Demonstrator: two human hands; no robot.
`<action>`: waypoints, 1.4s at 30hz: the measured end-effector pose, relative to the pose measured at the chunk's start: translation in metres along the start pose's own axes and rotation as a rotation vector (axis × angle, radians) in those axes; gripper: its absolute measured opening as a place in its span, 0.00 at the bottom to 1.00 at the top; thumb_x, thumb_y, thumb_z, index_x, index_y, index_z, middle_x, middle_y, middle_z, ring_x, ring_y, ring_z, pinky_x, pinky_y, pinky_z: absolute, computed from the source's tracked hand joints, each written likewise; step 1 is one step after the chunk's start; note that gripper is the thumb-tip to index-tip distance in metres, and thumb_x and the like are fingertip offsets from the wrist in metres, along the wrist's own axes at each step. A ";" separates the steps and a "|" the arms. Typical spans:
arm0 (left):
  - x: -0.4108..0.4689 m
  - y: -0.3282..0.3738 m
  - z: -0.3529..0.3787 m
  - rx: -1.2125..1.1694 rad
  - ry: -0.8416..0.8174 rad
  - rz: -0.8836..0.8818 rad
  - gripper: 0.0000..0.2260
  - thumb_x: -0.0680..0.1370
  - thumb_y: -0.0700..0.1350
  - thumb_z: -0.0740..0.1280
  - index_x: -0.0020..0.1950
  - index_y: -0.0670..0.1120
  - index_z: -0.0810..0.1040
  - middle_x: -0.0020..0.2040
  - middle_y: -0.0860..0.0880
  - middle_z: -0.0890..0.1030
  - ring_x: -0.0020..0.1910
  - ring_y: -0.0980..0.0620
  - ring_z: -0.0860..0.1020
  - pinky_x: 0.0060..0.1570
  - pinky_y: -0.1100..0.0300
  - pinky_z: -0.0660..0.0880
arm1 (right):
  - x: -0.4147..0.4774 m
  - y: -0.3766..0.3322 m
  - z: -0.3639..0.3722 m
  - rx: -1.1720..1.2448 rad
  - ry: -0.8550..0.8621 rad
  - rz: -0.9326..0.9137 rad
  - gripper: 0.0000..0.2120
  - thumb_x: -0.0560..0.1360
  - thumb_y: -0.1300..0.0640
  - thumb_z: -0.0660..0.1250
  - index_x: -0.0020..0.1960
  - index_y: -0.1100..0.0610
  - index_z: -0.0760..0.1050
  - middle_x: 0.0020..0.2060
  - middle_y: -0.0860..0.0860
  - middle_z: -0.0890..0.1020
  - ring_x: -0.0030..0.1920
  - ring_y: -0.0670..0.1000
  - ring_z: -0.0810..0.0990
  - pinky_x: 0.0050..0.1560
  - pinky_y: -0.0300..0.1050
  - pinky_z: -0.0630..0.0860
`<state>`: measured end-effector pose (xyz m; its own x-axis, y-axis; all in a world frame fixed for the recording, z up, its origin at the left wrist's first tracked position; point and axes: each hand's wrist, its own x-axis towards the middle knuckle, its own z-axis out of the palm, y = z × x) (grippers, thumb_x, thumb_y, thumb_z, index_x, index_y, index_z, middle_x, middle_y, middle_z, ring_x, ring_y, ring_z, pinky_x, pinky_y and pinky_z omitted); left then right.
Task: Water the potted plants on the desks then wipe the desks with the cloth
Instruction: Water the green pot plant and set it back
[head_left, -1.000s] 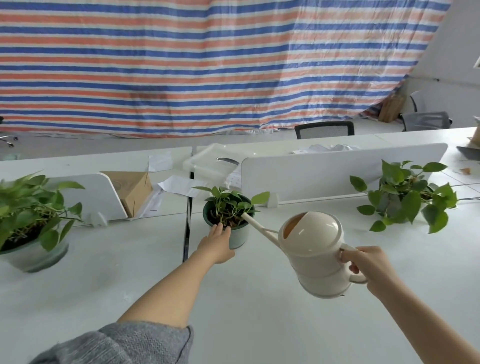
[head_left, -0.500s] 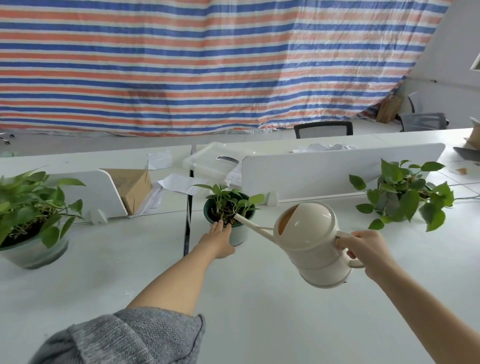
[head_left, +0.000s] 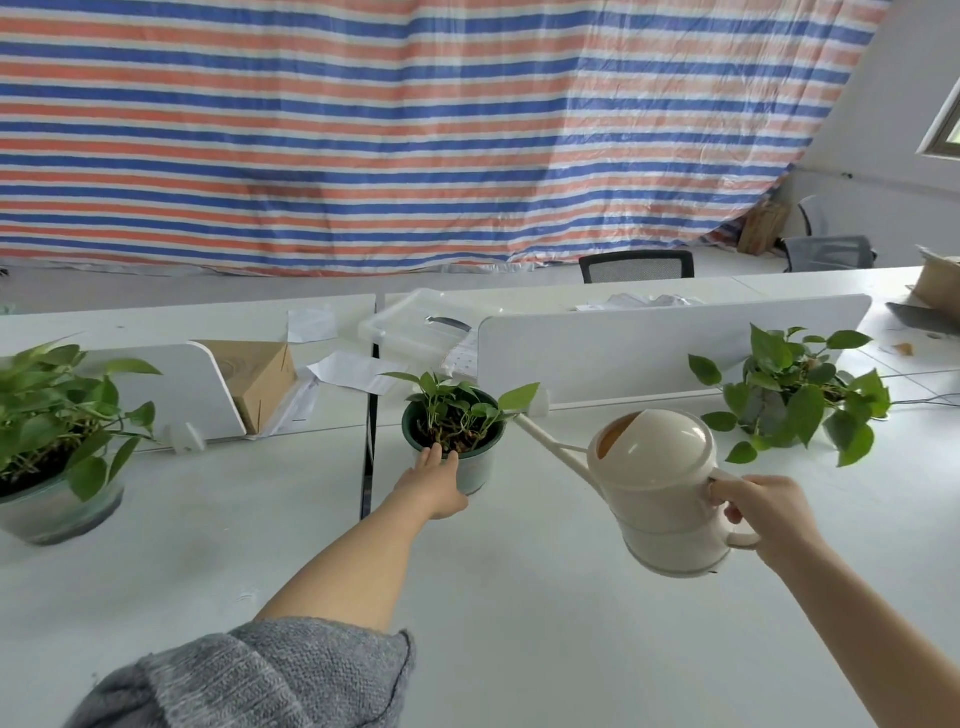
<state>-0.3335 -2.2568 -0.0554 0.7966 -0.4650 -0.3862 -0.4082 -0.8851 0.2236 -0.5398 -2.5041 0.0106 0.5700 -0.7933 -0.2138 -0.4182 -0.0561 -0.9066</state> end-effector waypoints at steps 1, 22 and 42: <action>0.000 0.000 0.000 -0.002 0.003 0.002 0.32 0.77 0.44 0.57 0.77 0.45 0.43 0.77 0.44 0.39 0.77 0.47 0.40 0.75 0.50 0.52 | 0.001 0.004 -0.001 0.030 0.013 0.014 0.06 0.67 0.69 0.65 0.31 0.65 0.72 0.26 0.55 0.66 0.31 0.52 0.64 0.33 0.47 0.68; 0.002 -0.001 0.001 0.000 -0.002 0.012 0.33 0.77 0.45 0.58 0.77 0.45 0.43 0.77 0.45 0.39 0.77 0.48 0.39 0.74 0.50 0.52 | 0.016 0.102 0.008 0.237 0.225 0.200 0.11 0.67 0.69 0.63 0.27 0.63 0.67 0.26 0.56 0.68 0.29 0.54 0.63 0.31 0.43 0.56; 0.003 -0.005 0.010 0.025 0.019 0.027 0.34 0.77 0.46 0.59 0.76 0.46 0.41 0.77 0.45 0.37 0.76 0.48 0.37 0.74 0.50 0.51 | -0.001 0.098 0.023 -0.115 0.392 -0.252 0.21 0.68 0.67 0.67 0.60 0.65 0.69 0.58 0.63 0.71 0.59 0.61 0.69 0.60 0.53 0.67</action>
<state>-0.3339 -2.2538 -0.0663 0.7935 -0.4882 -0.3634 -0.4401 -0.8727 0.2115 -0.5655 -2.4946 -0.0865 0.3631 -0.9141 0.1805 -0.3895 -0.3249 -0.8618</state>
